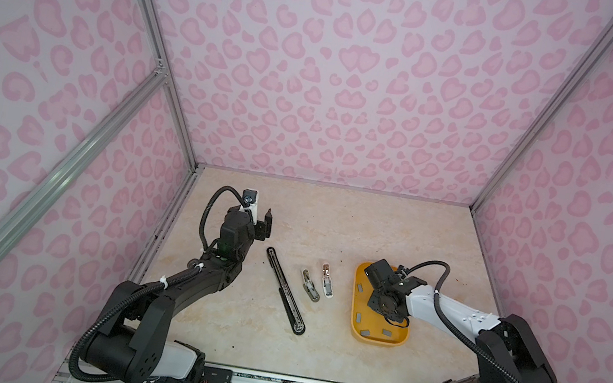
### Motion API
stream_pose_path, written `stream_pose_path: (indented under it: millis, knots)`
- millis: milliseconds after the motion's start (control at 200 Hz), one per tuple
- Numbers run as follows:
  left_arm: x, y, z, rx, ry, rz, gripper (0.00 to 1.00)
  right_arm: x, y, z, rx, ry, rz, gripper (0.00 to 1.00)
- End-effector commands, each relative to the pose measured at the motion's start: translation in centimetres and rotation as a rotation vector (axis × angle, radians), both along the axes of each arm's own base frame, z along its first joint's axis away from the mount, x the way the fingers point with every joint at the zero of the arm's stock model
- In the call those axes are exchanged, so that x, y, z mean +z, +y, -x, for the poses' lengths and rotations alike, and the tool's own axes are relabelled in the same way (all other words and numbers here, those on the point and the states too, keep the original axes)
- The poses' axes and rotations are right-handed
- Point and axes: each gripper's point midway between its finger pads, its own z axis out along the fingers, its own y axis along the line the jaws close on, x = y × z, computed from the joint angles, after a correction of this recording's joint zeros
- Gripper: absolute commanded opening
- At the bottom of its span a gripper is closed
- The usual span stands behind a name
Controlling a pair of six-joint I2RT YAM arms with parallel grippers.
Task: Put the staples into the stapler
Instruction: 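Pinch a grey staple strip in the yellow tray with the right gripper, then lift the strip toward the black stapler while the left arm draws back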
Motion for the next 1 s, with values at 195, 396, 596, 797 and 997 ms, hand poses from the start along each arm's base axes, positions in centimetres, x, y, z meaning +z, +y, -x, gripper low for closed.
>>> stream_pose_path:
  millis: [195, 396, 596, 797, 997]
  knots:
    - [1.5, 0.0, 0.4, -0.004, -0.052, 0.006, 0.79, -1.3, -0.4, 1.4, -0.027, 0.036, -0.004, 0.32]
    - [1.3, 0.3, 0.5, 0.004, -0.048, 0.000, 0.79, -1.7, -0.7, 2.1, -0.034, 0.051, 0.002, 0.29]
    - [1.3, 0.2, 0.4, 0.002, -0.045, 0.001, 0.79, -2.4, -0.6, 2.3, -0.029, 0.064, -0.001, 0.20]
    - [1.3, 0.1, 0.4, -0.004, -0.045, 0.004, 0.79, -3.1, -0.5, 2.4, -0.018, 0.084, 0.004, 0.16]
    - [1.3, -0.1, 0.4, -0.013, -0.047, 0.016, 0.79, -2.7, -0.4, 2.1, -0.004, 0.066, 0.004, 0.12]
